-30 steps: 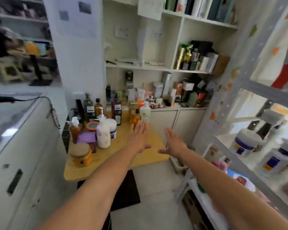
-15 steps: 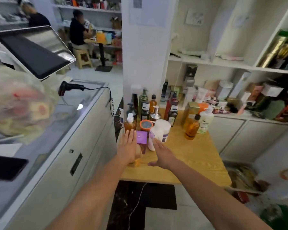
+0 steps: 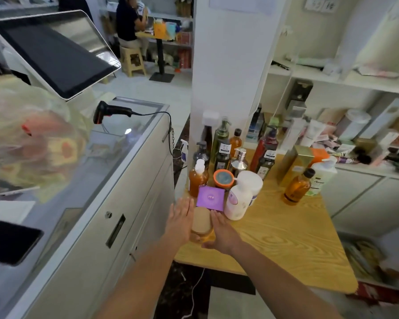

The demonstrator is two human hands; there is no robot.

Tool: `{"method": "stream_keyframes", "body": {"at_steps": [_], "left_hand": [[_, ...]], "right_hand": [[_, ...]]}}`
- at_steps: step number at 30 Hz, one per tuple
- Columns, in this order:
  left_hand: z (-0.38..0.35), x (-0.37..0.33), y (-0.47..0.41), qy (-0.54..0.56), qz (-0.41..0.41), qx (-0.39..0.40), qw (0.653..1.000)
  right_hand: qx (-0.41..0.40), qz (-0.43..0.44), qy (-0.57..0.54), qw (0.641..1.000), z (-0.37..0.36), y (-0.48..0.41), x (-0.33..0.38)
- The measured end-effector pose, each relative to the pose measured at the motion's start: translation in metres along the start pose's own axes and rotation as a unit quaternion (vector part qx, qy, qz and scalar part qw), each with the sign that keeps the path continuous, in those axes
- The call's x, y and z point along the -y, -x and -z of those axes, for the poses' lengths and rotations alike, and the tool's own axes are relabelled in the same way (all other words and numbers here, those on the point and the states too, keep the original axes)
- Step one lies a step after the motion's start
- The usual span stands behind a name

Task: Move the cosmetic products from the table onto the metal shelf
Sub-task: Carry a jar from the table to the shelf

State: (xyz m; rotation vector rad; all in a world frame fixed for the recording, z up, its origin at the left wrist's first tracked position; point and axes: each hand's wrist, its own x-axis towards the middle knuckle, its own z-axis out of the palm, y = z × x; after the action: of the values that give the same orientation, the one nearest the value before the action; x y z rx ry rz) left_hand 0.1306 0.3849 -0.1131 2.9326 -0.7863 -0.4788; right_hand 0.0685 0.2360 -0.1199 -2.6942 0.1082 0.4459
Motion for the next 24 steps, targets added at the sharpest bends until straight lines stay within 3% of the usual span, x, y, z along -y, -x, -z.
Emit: {"method": "stream_keyframes", "body": {"at_steps": [4, 9, 15, 21, 24], "left_hand": [[-0.009, -0.002, -0.014, 0.004, -0.018, 0.015, 1.0], [-0.008, -0.003, -0.021, 0.13, -0.014, 0.003, 0.991], [-0.015, -0.021, -0.006, 0.284, 0.025, 0.024, 0.958], [-0.009, -0.063, -0.007, 0.254, -0.03, 0.068, 0.964], [0.0, -0.097, -0.009, 0.267, -0.07, 0.08, 0.958]], "right_hand": [[-0.005, -0.018, -0.06, 0.998, -0.007, -0.013, 0.001], [-0.02, -0.024, -0.121, 0.992, -0.008, -0.019, -0.002], [0.013, -0.031, -0.15, 0.988, -0.004, -0.005, -0.012], [0.011, -0.082, -0.235, 0.968, 0.007, 0.038, -0.048], [-0.015, -0.135, -0.308, 0.942, 0.011, 0.067, -0.074]]}}
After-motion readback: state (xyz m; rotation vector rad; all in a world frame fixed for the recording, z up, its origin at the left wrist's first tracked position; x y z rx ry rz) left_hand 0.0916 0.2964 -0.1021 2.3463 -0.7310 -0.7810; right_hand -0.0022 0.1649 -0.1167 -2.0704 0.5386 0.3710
